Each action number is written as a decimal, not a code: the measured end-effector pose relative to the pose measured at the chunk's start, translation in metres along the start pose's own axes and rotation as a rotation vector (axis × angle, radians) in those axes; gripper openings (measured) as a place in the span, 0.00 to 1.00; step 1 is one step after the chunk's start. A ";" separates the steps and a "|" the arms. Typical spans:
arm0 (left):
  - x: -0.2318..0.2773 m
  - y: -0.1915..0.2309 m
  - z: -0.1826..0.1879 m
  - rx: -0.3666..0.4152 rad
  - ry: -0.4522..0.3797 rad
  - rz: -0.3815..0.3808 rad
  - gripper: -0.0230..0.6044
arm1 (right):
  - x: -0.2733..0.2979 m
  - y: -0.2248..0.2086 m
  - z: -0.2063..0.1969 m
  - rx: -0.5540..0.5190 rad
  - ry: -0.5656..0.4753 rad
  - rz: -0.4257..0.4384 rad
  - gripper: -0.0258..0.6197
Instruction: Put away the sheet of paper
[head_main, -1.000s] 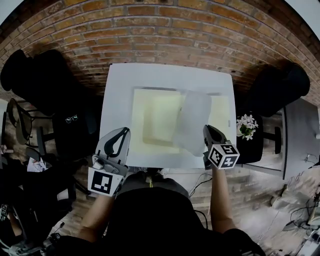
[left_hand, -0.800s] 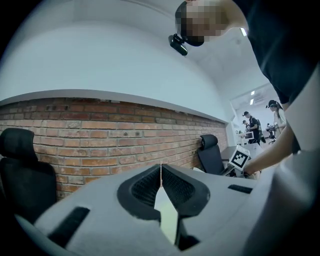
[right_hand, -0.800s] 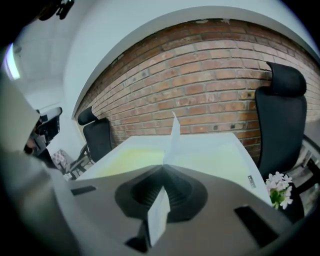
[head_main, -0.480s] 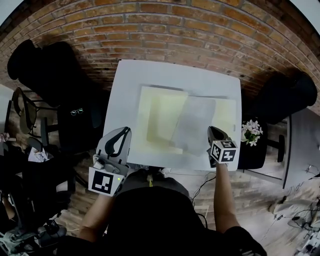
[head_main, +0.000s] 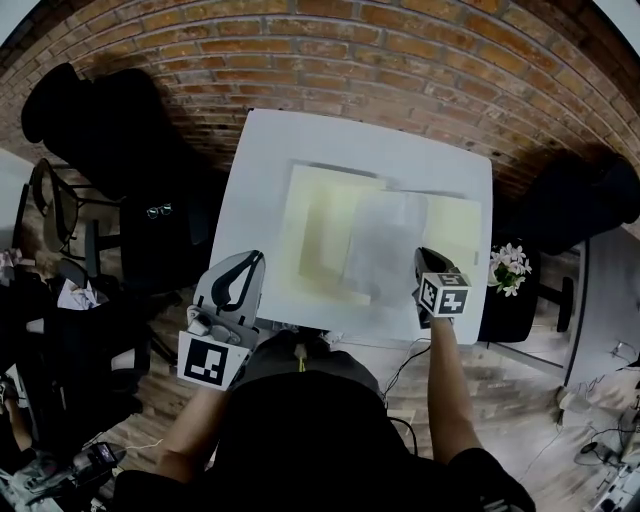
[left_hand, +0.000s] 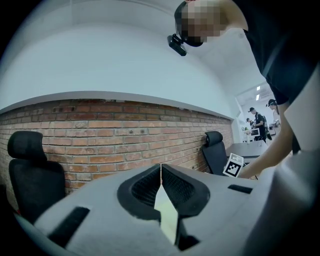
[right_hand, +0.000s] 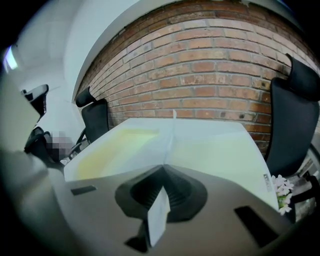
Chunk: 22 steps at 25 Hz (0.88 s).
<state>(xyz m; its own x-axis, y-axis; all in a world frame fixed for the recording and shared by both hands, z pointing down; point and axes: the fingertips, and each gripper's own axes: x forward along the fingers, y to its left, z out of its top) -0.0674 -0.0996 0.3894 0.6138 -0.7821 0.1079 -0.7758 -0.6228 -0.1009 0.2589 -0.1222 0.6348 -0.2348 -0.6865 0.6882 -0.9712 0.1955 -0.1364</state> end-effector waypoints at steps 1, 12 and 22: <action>-0.001 0.001 -0.001 -0.001 0.002 0.004 0.09 | 0.003 0.002 0.000 0.006 -0.003 0.001 0.06; -0.011 0.013 -0.010 -0.012 0.017 0.029 0.09 | 0.031 0.029 -0.004 0.007 0.031 0.013 0.06; -0.010 0.023 -0.011 0.001 0.012 0.020 0.09 | 0.044 0.038 -0.013 0.007 0.073 0.000 0.06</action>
<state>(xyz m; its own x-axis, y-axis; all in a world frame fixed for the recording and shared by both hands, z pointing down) -0.0931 -0.1056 0.3964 0.5967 -0.7937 0.1179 -0.7876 -0.6075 -0.1037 0.2123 -0.1358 0.6693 -0.2312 -0.6336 0.7384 -0.9715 0.1905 -0.1408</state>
